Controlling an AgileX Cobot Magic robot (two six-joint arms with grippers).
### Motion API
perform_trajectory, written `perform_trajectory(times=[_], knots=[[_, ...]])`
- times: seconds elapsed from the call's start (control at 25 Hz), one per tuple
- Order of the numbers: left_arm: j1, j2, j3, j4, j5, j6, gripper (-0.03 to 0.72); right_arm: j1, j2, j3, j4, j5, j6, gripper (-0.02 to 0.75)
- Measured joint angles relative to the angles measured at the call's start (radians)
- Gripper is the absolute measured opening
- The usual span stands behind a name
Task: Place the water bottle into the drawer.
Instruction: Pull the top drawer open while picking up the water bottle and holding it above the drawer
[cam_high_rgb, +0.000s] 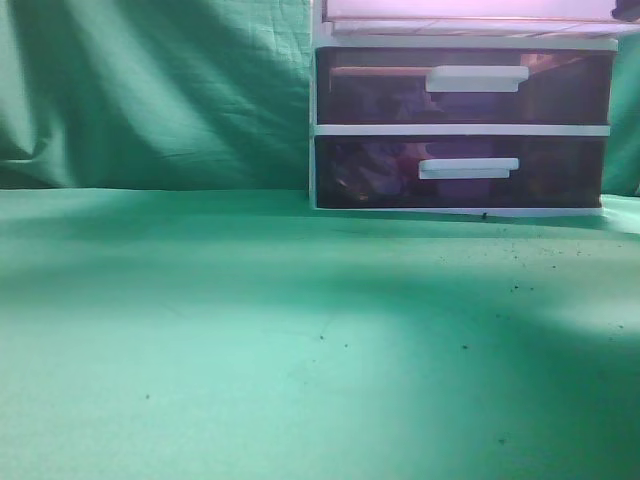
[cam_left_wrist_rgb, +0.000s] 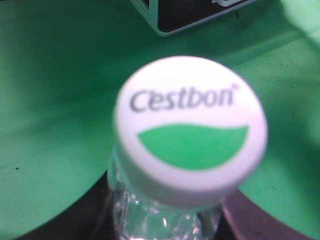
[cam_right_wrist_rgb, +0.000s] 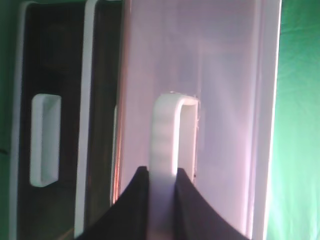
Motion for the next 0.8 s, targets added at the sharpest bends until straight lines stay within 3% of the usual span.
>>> perform_trajectory(times=[0.2,0.4,0.8], knots=[[0.000,0.000,0.000,-0.008,0.000,0.000,0.250,0.000,-0.055,0.070,-0.002,-0.005,-0.002,0.106],[0.000,0.000,0.000,-0.100,-0.031,0.014,0.250,0.000,-0.079,0.121,0.000,-0.022,-0.004,0.106],[0.000,0.009,0.000,-0.495,-0.154,0.329,0.250,0.043,-0.085,0.143,0.045,-0.023,0.000,0.106]])
